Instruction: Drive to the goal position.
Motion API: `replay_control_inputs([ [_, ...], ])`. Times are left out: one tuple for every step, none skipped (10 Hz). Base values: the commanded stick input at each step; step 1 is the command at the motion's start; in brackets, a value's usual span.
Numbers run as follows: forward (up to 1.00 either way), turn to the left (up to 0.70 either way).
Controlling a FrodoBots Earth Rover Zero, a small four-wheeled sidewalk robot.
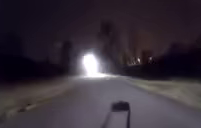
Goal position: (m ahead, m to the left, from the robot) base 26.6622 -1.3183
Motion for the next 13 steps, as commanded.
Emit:
replay_control_inputs([
  [1.0,0.03],
  [1.0,0.03],
  [1.0,0.04],
  [1.0,0.04],
  [1.0,0.04],
  [1.0,0.04],
  [1.0,0.04],
  [1.0,0.05],
  [1.0,0.05],
  [1.0,0.05],
  [1.0,0.06],
  [1.0,0.07],
  [1.0,0.08],
])
